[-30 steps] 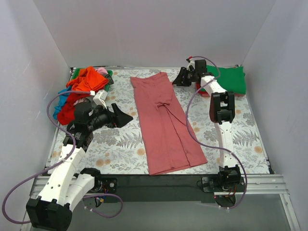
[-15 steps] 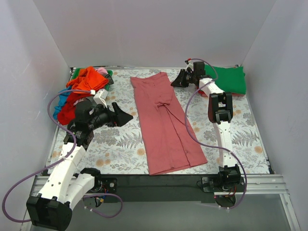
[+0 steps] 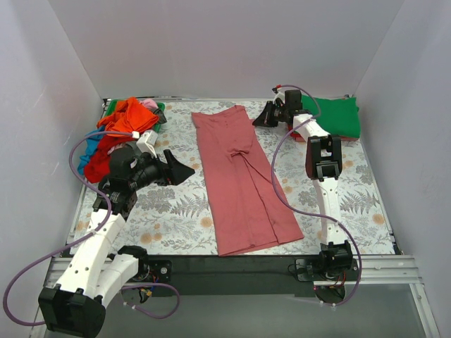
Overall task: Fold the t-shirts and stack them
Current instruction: Fold the tshirt
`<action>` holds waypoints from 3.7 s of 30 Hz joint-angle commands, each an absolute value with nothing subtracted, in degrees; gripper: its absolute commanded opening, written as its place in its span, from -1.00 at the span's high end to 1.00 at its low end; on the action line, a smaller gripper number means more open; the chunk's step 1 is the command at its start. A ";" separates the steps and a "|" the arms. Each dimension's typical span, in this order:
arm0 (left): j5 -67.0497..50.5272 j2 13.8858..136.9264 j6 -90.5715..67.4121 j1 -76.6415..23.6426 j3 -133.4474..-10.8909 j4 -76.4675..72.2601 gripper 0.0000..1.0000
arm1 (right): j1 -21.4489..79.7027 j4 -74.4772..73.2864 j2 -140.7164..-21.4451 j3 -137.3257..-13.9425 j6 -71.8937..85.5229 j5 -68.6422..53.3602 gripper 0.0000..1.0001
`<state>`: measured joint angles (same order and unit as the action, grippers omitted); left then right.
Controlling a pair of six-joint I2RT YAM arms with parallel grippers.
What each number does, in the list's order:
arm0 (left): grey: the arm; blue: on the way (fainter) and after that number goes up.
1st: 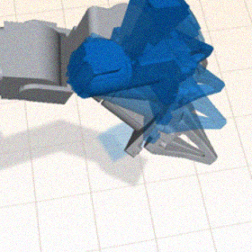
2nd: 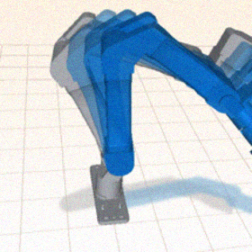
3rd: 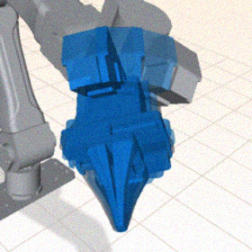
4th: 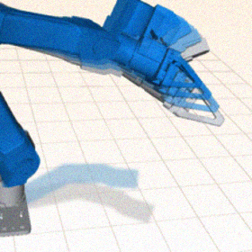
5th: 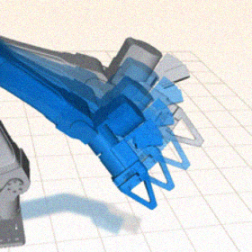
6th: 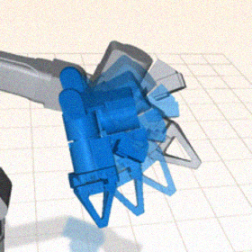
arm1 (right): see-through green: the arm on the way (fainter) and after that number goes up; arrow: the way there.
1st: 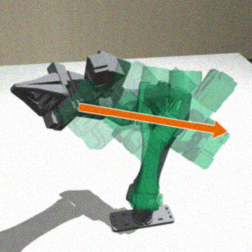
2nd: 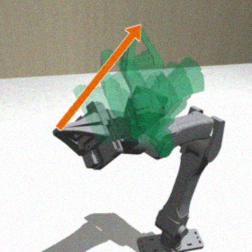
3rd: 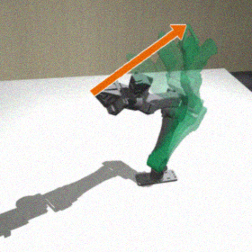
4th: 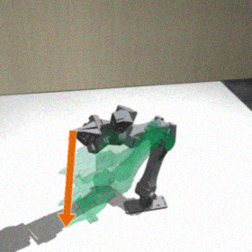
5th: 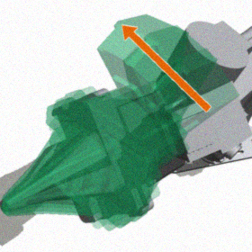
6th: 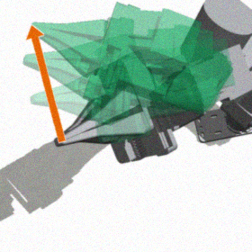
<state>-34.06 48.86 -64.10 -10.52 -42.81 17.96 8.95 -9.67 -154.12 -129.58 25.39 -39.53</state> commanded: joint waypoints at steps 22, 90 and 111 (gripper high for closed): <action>-34.19 46.50 -63.11 -10.63 -42.63 17.67 -0.52 | 11.60 -7.21 -144.32 -128.41 20.57 -42.28 0.95; -32.87 118.34 -82.18 -11.69 -84.17 -5.45 -0.23 | 14.33 -29.54 -139.65 -126.38 -5.81 -41.30 -0.23; -38.85 145.72 -91.14 -13.54 -111.27 -15.20 0.00 | 13.80 -22.59 -146.51 -126.91 2.64 -46.05 -0.18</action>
<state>-37.10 146.26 -89.45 -13.15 -109.58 -11.51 13.89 -24.93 -145.77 -126.56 1.61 -43.99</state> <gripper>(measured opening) 0.511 0.595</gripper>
